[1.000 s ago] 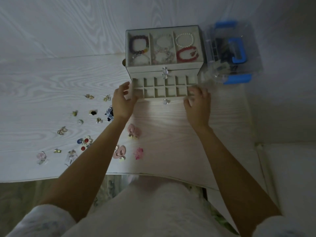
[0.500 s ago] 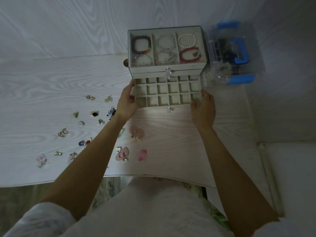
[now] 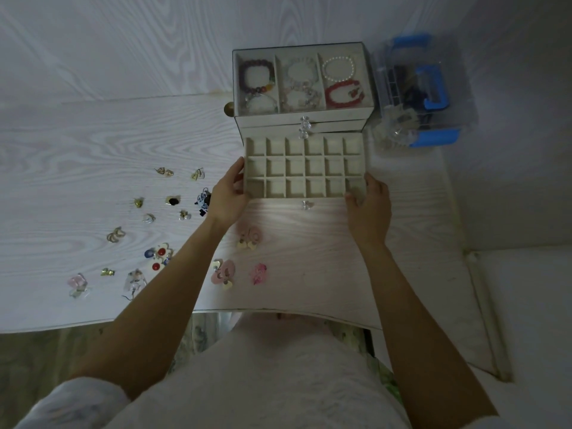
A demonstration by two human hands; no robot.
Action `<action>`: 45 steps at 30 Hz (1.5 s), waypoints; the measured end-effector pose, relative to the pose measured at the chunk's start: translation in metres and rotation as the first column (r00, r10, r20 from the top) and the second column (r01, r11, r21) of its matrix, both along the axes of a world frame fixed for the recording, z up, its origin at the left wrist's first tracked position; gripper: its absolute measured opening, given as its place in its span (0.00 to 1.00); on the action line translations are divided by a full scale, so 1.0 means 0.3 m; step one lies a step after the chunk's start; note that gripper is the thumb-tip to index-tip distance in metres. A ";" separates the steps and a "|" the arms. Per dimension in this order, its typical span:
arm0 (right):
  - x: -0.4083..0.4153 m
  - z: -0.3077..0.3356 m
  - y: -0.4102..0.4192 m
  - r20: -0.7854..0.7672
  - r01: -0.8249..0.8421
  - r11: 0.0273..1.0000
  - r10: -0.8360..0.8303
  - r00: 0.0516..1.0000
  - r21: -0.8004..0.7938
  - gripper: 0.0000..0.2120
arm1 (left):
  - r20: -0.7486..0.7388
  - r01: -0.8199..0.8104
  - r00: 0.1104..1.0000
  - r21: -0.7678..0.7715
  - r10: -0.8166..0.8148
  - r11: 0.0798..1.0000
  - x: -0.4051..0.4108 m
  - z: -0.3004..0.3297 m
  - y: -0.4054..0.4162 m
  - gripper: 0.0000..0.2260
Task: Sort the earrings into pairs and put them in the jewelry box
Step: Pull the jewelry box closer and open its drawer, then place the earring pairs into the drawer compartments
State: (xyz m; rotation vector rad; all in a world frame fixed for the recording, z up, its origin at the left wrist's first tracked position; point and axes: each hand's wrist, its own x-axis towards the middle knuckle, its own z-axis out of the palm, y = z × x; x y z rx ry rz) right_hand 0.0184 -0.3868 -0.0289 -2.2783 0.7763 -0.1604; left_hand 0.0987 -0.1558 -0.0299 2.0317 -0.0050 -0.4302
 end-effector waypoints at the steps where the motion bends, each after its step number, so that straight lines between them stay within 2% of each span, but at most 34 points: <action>1: 0.001 -0.004 -0.005 0.011 -0.002 1.000 0.002 1.000 0.004 0.24 | 0.011 0.004 1.000 0.005 -0.004 1.000 -0.002 0.002 -0.001 0.26; 8: 0.013 -0.007 -0.011 0.034 -0.015 1.000 0.014 0.999 0.025 0.23 | 0.012 -0.048 0.999 -0.010 0.048 0.999 -0.009 0.024 -0.014 0.26; 21: 0.029 -0.009 -0.014 0.063 -0.015 1.000 0.013 0.998 0.023 0.22 | 0.027 -0.048 0.998 0.017 0.048 0.999 -0.006 0.026 -0.019 0.26; 28: 0.015 -0.027 -0.017 0.069 -0.047 0.998 0.044 0.997 0.037 0.23 | 0.106 -0.063 0.993 0.046 0.058 0.997 -0.035 0.016 -0.012 0.21; 32: -0.032 -0.033 0.005 0.069 -0.161 0.983 0.156 0.985 0.085 0.26 | 0.067 -0.131 0.990 0.100 0.124 0.986 -0.050 -0.004 -0.014 0.23; 36: -0.095 -0.016 0.026 0.086 -0.275 0.958 0.282 0.956 -0.081 0.26 | 0.164 -0.178 0.975 0.171 0.150 0.969 -0.066 0.007 -0.020 0.23; 39: -0.136 0.017 0.048 0.131 -0.322 0.929 0.347 0.929 -0.183 0.19 | 0.289 -0.291 0.920 0.045 0.266 0.956 -0.104 0.063 0.000 0.17; 41: -0.164 0.042 0.081 0.146 -0.388 0.903 0.416 0.898 -0.184 0.14 | 0.368 -0.308 0.881 -0.031 0.297 0.951 -0.158 0.120 0.032 0.14; 43: -0.192 0.057 0.130 0.134 -0.503 0.857 0.515 0.847 -0.112 0.11 | 0.447 -0.280 0.858 -0.004 0.252 0.960 -0.244 0.173 0.074 0.12; 45: -0.220 0.057 0.196 0.076 -0.644 0.764 0.644 0.761 -0.020 0.12 | 0.481 -0.207 0.870 0.157 0.108 0.966 -0.348 0.183 0.122 0.11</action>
